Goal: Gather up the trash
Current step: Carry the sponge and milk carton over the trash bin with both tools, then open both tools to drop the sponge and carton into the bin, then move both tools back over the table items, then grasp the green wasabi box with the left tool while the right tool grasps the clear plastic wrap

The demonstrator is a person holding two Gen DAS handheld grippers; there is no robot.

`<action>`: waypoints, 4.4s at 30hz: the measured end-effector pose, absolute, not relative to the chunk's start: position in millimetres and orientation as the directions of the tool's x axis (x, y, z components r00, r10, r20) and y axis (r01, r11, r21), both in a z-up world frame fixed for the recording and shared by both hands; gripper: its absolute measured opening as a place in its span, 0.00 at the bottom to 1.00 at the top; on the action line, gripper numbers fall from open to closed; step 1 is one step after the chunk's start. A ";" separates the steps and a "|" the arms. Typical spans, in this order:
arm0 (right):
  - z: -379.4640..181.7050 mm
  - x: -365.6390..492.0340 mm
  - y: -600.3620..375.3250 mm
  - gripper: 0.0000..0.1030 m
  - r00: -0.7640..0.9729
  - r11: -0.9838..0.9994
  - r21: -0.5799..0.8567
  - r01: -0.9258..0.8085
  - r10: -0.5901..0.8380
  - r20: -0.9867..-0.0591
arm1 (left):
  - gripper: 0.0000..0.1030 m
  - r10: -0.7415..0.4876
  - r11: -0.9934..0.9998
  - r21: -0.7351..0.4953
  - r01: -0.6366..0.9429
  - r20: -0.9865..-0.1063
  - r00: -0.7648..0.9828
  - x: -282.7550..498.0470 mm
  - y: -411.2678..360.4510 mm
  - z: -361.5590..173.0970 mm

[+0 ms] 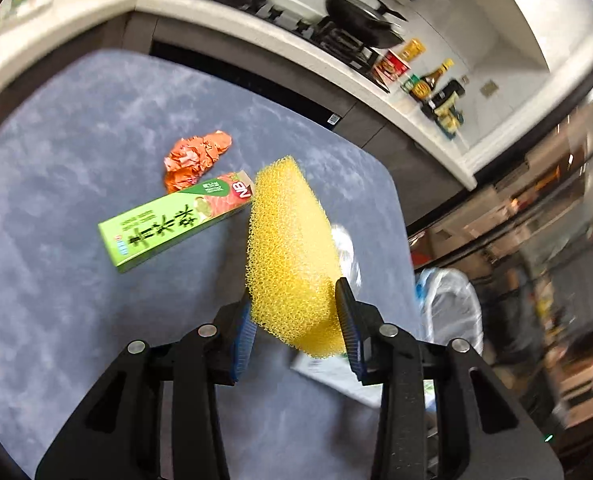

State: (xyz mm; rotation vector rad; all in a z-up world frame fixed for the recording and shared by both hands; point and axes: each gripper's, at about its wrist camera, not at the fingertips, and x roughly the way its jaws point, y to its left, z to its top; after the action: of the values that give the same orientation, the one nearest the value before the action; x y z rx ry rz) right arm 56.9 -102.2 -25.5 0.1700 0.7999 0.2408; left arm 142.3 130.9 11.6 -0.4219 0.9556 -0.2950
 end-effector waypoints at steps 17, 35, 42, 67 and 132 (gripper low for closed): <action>6.2 -6.8 -194.1 0.46 0.757 0.955 0.284 0.089 0.121 -0.642 | 0.35 -0.395 0.916 -0.295 0.272 -0.786 0.476 54.4 49.7 13.7; 35.2 -6.7 -256.8 0.46 0.835 0.932 0.315 0.177 0.028 -0.550 | 0.34 -0.483 0.838 -0.257 0.481 -0.760 0.436 64.6 -53.9 40.2; 35.3 9.5 -315.3 0.46 0.842 0.908 0.311 0.281 -0.078 -0.533 | 0.34 -0.536 0.784 -0.276 0.556 -0.753 0.382 95.1 -121.0 36.1; 2.1 24.0 -340.4 0.53 0.791 0.882 0.299 0.365 -0.125 -0.598 | 0.52 -0.476 0.821 -0.227 0.523 -0.778 0.410 119.1 -161.5 2.6; -43.8 182.1 -70.1 0.39 0.669 0.974 0.226 -0.011 0.175 -0.722 | 0.46 -0.175 0.972 -0.045 0.231 -0.793 0.584 196.9 180.9 -78.8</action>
State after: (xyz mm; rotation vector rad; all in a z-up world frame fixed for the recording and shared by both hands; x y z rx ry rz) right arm 182.1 -70.1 -43.8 0.2095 0.8323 0.1058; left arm 196.9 180.9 -78.8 0.0659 0.9170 -0.2375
